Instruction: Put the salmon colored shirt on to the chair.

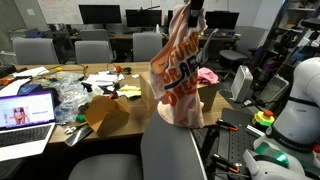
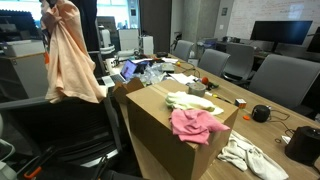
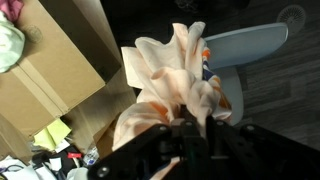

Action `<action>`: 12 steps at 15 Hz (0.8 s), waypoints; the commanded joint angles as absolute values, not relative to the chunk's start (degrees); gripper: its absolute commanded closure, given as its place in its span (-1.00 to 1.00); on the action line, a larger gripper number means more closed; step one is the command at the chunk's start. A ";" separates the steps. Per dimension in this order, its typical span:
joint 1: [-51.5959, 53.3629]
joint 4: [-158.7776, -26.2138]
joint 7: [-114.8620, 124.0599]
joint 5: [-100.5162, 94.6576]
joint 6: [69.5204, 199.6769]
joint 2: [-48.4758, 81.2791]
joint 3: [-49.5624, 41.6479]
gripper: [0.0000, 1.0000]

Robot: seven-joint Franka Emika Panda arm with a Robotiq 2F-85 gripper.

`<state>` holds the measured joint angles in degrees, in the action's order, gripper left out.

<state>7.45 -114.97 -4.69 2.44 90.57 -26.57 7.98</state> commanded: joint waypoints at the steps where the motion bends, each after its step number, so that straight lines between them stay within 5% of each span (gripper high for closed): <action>1: 7.73 -113.90 -4.86 2.78 91.14 -24.40 7.33 0.95; 12: 7.52 -117.41 -5.25 4.06 91.05 -19.53 6.16 0.95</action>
<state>7.45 -116.91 -4.69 2.86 90.57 -20.55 6.72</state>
